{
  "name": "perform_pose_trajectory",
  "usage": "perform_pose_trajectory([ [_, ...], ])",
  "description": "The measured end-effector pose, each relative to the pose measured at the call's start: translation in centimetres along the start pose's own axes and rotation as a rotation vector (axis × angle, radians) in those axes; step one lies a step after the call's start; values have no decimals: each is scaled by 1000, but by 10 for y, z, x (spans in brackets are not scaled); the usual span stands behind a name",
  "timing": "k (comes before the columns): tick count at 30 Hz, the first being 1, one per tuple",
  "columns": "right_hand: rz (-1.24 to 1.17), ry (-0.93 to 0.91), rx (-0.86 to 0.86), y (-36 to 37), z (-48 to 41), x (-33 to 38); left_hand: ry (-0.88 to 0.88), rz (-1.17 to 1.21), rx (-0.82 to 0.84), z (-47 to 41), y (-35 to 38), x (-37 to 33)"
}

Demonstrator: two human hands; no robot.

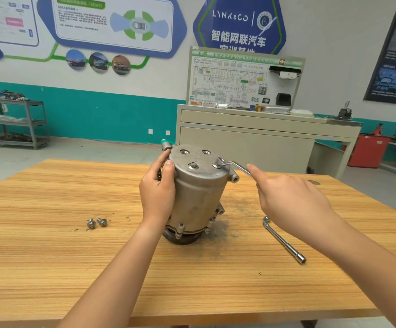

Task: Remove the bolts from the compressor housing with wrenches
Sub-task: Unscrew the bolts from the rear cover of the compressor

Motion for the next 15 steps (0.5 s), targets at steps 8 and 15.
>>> perform_pose_trajectory([
  [8,232,-107,60,-15,3,36,15,-9,1,3,1,-2],
  [15,170,-128,-443,-14,8,7,5,12,11,-7,-15,-2],
])
Point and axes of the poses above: each hand's wrist, its own z-axis away from the middle knuckle, its own y-axis out of the palm, x = y × z, the point moved 6 cm from there along -z, towards the middle knuckle, and after that the axes turned 3 degrees about y, right-handed, at the moved point
